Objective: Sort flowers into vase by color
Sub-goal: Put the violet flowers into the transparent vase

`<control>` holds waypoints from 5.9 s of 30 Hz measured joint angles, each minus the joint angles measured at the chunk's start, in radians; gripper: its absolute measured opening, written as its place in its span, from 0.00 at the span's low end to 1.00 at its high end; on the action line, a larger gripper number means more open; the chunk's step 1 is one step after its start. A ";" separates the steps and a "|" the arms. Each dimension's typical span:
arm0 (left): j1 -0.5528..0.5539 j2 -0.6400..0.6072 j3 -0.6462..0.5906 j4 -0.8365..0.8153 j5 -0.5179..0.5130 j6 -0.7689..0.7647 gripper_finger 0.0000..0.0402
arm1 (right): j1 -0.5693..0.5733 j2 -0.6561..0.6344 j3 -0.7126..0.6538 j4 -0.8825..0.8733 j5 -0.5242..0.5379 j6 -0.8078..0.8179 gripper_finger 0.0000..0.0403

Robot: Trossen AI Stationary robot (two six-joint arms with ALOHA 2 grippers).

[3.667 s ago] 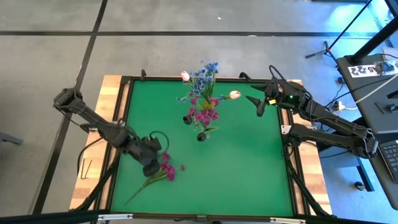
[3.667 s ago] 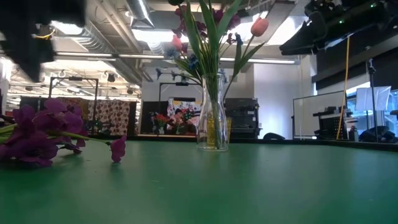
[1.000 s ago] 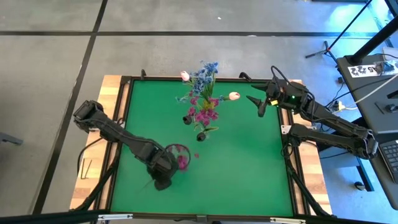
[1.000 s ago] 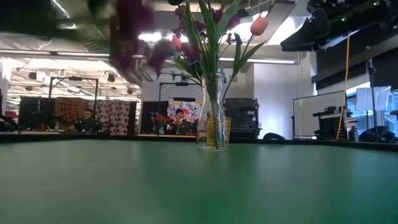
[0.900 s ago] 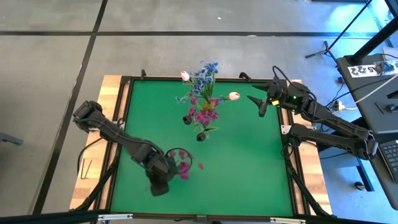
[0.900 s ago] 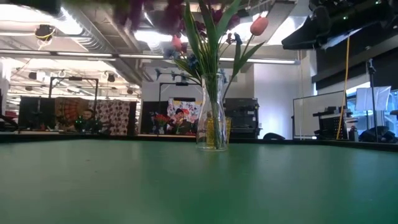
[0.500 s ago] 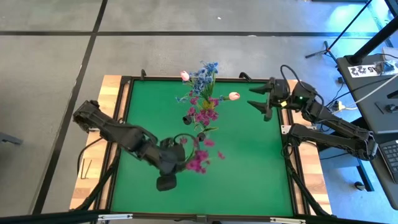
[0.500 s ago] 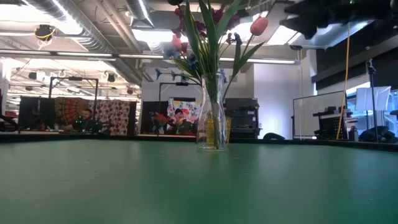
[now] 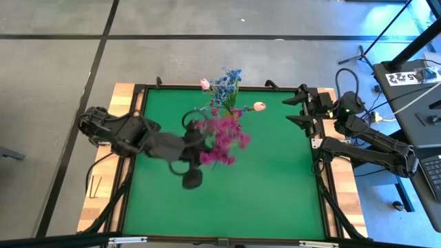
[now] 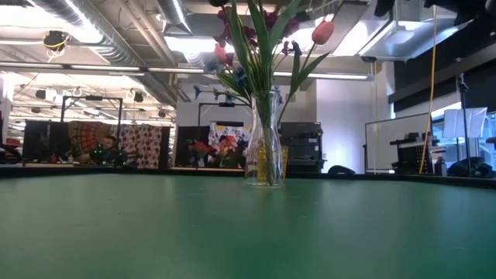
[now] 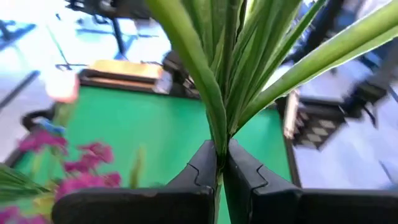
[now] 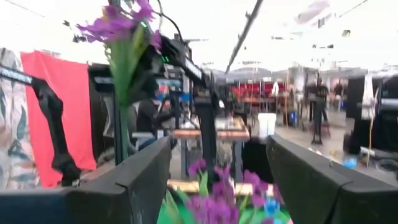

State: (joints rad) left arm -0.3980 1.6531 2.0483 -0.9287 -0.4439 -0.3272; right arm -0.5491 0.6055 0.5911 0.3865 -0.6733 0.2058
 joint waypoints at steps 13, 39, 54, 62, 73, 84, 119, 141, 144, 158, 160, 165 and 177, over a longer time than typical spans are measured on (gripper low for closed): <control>0.260 0.000 0.000 0.164 0.191 0.042 0.01 | 0.240 0.194 0.156 0.016 0.154 -0.086 0.66; 0.278 0.001 0.000 0.222 0.169 0.244 0.01 | 0.414 0.685 0.508 -0.047 0.197 -0.157 0.65; 0.278 0.001 0.000 0.211 0.157 0.254 0.02 | 0.426 0.701 0.516 -0.053 0.228 -0.159 0.15; 0.258 -0.001 0.000 0.195 0.071 0.290 0.13 | 0.424 0.680 0.516 -0.072 0.248 -0.163 0.07; 0.166 -0.072 0.000 0.129 -0.150 0.315 0.33 | 0.424 0.514 0.516 -0.243 0.327 -0.241 0.04; 0.071 -0.155 -0.044 0.031 -0.314 0.277 0.34 | 0.425 0.218 0.260 -0.156 0.419 -0.262 0.02; -0.007 -0.728 -1.143 0.783 -0.410 0.227 0.32 | 0.425 0.432 -0.305 0.692 0.532 -0.156 0.03; 0.025 -0.740 -1.277 0.939 -0.346 0.200 0.32 | 0.425 0.965 -0.154 1.019 0.461 -0.133 0.04; 0.025 -0.740 -1.277 0.939 -0.334 0.198 0.32 | 0.425 0.993 -0.141 1.019 0.461 -0.134 0.04; 0.025 -0.739 -1.277 0.938 -0.323 0.195 0.32 | 0.425 1.010 -0.131 0.934 0.475 -0.161 0.04; 0.025 -0.739 -1.277 0.937 -0.323 0.195 0.32 | 0.425 1.010 -0.131 0.910 0.480 -0.161 0.04; 0.025 -0.739 -1.277 0.937 -0.320 0.195 0.32 | 0.425 1.010 -0.131 0.901 0.468 -0.161 0.05; 0.025 -0.739 -1.277 0.936 -0.320 0.180 0.32 | 0.425 0.974 -0.132 0.864 0.389 -0.159 0.28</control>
State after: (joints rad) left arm -0.3733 0.9138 0.7712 0.0070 -0.7639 -0.1474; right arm -0.1246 1.5797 0.4592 1.2507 -0.2844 0.0463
